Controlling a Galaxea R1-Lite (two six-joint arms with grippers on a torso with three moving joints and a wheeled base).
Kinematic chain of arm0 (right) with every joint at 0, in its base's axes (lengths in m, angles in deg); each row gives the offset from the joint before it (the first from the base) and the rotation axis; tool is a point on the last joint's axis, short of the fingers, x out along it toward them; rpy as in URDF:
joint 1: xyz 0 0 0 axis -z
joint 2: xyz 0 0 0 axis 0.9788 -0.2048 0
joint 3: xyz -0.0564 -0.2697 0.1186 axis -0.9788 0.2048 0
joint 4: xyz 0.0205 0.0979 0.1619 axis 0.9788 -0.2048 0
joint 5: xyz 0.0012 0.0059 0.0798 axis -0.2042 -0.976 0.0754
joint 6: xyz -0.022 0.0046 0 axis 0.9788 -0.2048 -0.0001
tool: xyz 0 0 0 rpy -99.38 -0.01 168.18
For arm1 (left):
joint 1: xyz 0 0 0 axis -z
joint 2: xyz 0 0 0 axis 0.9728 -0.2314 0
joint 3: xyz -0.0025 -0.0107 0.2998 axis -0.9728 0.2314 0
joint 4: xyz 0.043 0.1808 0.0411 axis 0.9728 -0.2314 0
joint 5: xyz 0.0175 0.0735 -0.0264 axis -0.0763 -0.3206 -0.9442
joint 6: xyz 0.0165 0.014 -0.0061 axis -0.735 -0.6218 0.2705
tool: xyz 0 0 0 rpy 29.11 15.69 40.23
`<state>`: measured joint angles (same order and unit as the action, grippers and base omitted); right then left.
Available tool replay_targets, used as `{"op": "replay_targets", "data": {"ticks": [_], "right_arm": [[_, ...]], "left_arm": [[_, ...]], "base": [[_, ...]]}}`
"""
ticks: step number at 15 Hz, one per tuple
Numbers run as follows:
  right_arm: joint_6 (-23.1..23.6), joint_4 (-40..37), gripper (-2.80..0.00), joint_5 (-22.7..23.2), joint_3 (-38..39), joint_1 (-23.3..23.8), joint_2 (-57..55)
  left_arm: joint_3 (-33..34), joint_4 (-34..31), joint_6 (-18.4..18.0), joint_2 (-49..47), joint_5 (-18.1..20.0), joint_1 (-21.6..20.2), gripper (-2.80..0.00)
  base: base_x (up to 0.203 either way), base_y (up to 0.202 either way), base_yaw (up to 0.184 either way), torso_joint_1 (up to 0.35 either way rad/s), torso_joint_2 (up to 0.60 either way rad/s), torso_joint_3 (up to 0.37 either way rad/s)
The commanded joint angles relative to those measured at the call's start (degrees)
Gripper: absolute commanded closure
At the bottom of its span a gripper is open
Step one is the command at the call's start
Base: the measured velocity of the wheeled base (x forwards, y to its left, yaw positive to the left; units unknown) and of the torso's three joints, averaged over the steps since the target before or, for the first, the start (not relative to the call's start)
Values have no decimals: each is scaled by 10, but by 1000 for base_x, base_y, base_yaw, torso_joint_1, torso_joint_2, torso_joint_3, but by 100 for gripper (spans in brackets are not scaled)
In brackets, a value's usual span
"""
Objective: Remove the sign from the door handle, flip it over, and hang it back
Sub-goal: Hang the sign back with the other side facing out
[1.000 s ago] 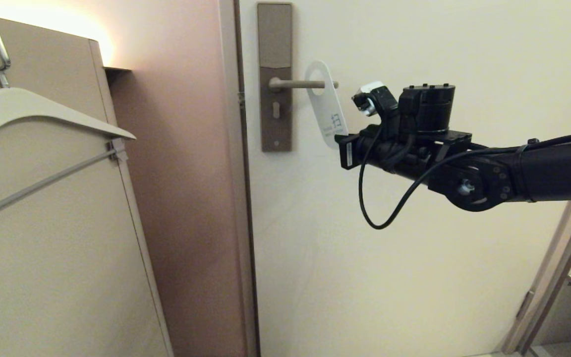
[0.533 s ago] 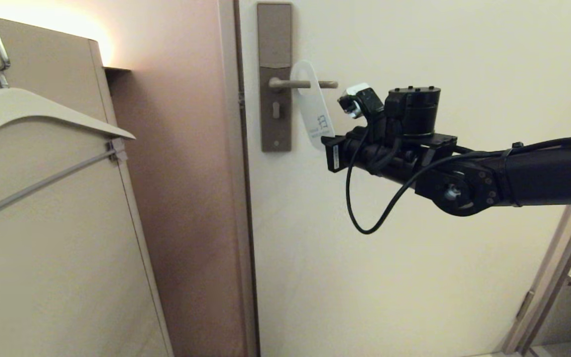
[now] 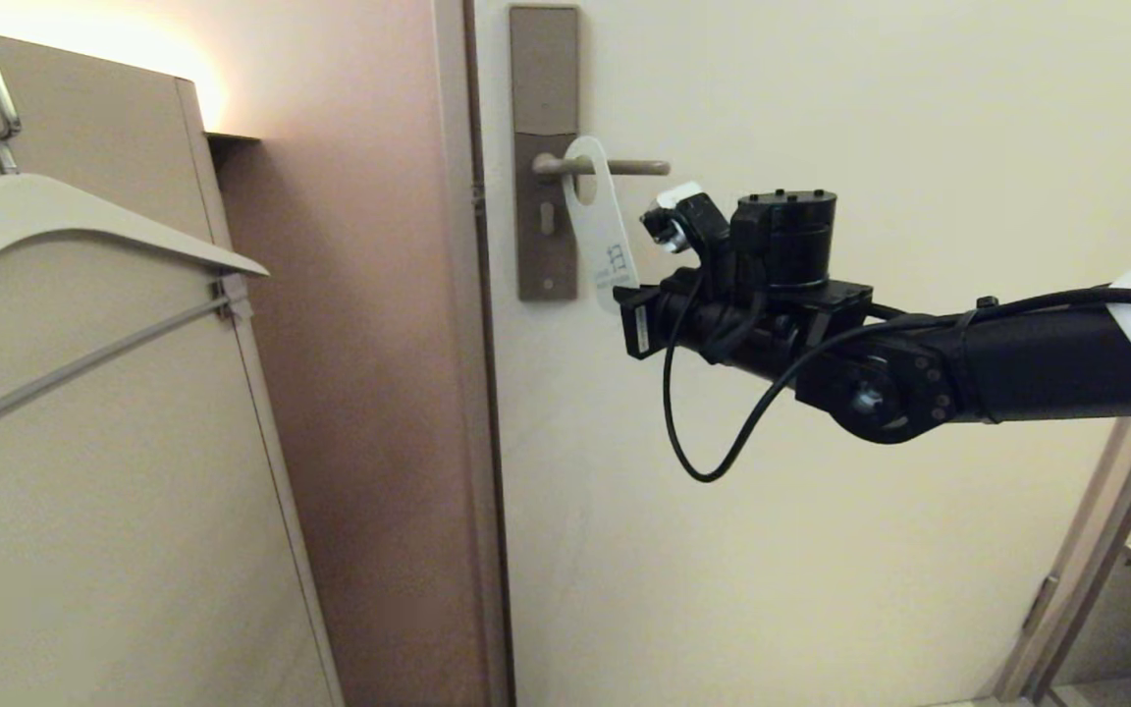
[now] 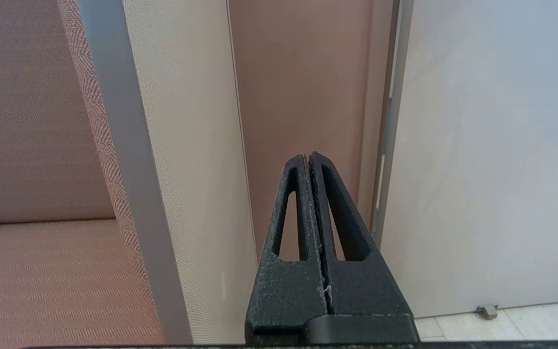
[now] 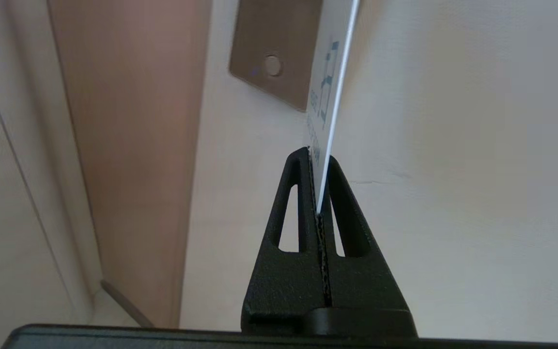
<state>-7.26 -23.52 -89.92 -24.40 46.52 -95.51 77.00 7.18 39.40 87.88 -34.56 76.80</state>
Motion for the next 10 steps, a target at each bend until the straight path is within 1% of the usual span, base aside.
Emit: {"op": "replay_targets", "data": {"ticks": [1,5,6,10], "right_arm": [[1,14,0,0,-1,-4,-9],[1,19,0,0,-2,-4,-12],[1,19,-280,0,-2,-3,-12],[1,20,-280,0,-3,-3,-8]], "left_arm": [[0,0,0,0,0,0,0],[0,0,0,0,0,0,0],[0,-1,0,0,0,0,0],[0,0,0,0,0,0,0]], "base": [[0,0,0,0,0,0],[0,0,0,0,0,0],[0,0,0,0,0,0],[0,0,0,0,0,0]]}}
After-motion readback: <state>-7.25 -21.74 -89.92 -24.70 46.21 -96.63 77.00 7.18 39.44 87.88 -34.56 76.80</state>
